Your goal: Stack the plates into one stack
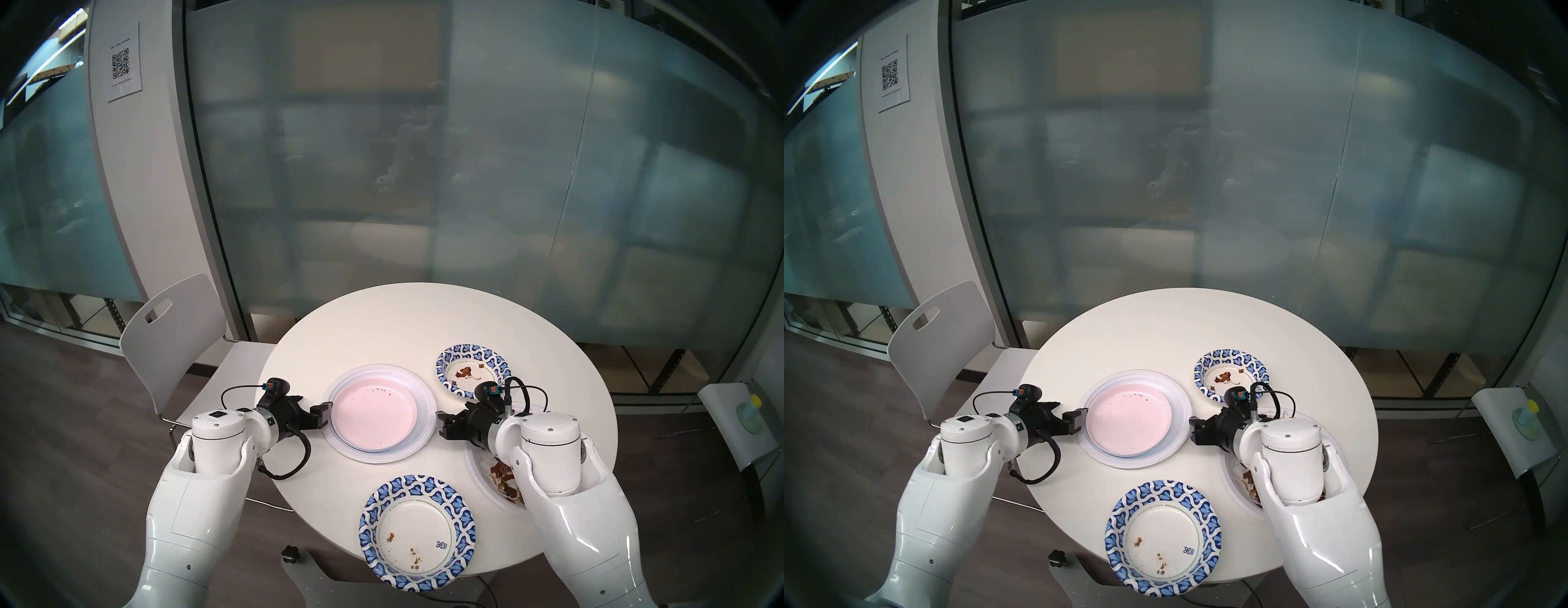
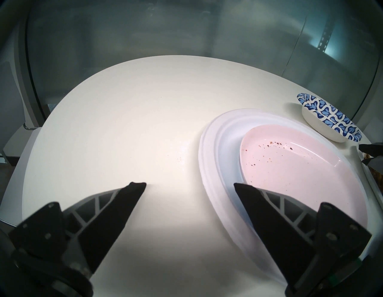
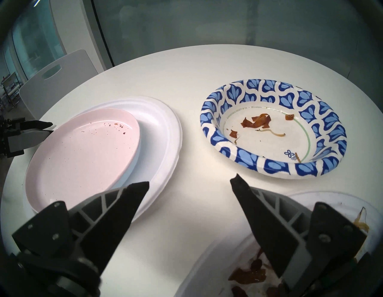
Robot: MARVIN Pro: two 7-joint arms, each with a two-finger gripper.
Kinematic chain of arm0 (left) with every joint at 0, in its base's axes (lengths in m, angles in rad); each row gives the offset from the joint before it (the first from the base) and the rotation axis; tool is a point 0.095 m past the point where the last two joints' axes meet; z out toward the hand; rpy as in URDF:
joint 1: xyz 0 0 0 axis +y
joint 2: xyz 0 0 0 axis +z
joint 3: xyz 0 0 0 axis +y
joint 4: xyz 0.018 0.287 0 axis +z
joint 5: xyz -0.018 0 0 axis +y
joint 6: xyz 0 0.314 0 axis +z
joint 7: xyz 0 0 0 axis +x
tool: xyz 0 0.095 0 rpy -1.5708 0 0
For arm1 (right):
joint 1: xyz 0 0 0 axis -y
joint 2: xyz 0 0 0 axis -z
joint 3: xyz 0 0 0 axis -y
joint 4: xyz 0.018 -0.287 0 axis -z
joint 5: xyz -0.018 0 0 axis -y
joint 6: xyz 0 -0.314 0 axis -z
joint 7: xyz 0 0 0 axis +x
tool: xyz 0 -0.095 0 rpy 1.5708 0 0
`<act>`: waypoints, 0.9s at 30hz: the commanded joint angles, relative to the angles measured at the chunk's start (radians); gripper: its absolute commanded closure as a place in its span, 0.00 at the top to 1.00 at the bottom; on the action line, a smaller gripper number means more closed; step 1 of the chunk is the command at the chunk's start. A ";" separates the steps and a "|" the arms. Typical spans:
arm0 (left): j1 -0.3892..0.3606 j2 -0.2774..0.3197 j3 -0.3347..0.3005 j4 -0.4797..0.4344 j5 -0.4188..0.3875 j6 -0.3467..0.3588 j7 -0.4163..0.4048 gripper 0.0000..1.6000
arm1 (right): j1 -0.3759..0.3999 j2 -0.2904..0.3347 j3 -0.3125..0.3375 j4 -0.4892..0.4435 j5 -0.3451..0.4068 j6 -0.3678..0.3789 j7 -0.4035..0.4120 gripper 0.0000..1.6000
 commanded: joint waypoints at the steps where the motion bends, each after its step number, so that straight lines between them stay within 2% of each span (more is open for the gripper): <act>1: 0.015 0.009 0.006 -0.058 0.009 0.004 -0.001 1.00 | 0.015 0.002 0.005 -0.019 0.003 -0.030 0.008 0.90; 8: 0.019 0.003 0.008 -0.083 0.017 0.017 0.004 1.00 | 0.032 0.011 -0.008 -0.008 -0.002 -0.019 0.022 0.90; 18: 0.010 -0.004 0.027 -0.069 0.037 0.013 0.017 1.00 | 0.091 0.014 -0.002 0.051 0.020 -0.014 0.058 0.88; 27: 0.016 -0.005 0.025 -0.076 0.040 0.015 0.029 1.00 | 0.144 0.020 -0.021 0.114 0.024 -0.011 0.089 0.88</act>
